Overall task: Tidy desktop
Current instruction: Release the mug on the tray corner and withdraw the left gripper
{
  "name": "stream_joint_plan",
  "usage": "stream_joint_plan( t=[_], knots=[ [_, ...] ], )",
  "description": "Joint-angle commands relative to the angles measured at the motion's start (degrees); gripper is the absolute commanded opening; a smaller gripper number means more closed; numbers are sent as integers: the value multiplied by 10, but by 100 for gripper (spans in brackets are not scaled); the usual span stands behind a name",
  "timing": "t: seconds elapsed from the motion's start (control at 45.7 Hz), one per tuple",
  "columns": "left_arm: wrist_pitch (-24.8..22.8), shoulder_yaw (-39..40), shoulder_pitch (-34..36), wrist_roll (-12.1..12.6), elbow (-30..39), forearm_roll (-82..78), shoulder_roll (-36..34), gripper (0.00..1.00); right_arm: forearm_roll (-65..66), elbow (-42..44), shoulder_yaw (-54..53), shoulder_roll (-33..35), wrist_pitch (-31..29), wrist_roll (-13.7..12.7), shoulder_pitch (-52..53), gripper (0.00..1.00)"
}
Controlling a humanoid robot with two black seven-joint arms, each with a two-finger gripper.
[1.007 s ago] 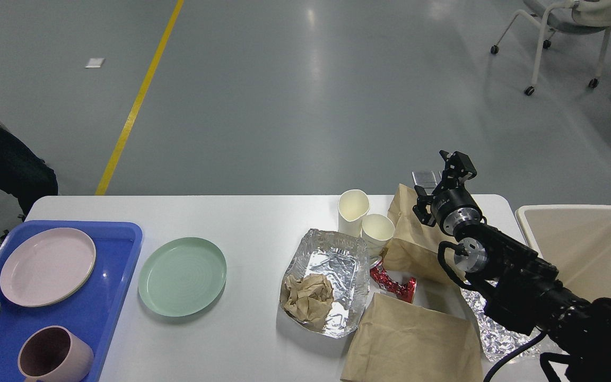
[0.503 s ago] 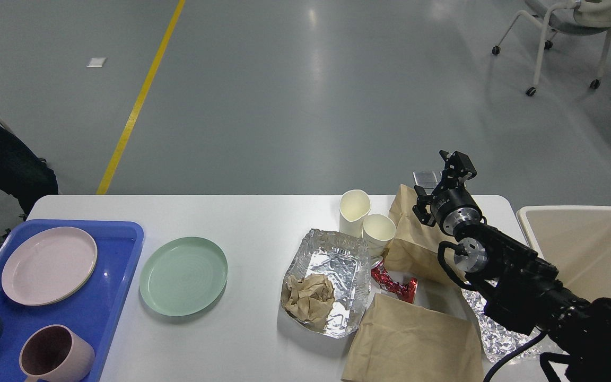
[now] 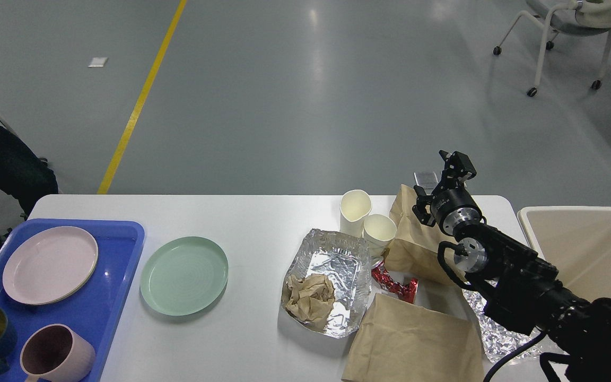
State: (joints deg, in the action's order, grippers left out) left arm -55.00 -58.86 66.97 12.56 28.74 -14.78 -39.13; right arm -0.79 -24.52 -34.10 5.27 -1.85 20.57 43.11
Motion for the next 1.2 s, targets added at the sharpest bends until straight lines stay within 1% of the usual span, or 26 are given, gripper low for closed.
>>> stream_joint_plan(
  t=[0.0,0.109,0.285,0.372,0.547,0.591,0.7,0.766,0.876,1.029,1.073,1.116,1.182],
  knots=[
    [0,1,-4,0,0,0,4,9,0,0,0,0,0,0,0,100],
    [0,1,-5,0,0,0,5,21,0,0,0,0,0,0,0,100],
    [0,0,-10,0,1,0,6,28,0,0,0,0,0,0,0,100],
    [0,0,-10,0,2,0,7,34,0,0,0,0,0,0,0,100],
    [0,-4,-5,-1,2,0,6,50,0,0,0,0,0,0,0,100],
    [0,-6,-3,-1,2,0,6,57,0,0,0,0,0,0,0,100],
    [0,-12,-1,-1,4,0,6,80,0,0,0,0,0,0,0,100],
    [0,-14,4,-1,4,0,6,88,0,0,0,0,0,0,0,100],
    [0,-29,18,-1,4,0,6,92,0,0,0,0,0,0,0,100],
    [0,-59,52,-6,4,2,6,92,0,0,0,0,0,0,0,100],
    [0,-67,62,-15,4,2,7,92,0,0,0,0,0,0,0,100],
    [0,-76,75,-29,5,4,7,92,0,0,0,0,0,0,0,100],
    [0,-94,94,-64,5,6,14,92,0,0,0,0,0,0,0,100]
  ],
)
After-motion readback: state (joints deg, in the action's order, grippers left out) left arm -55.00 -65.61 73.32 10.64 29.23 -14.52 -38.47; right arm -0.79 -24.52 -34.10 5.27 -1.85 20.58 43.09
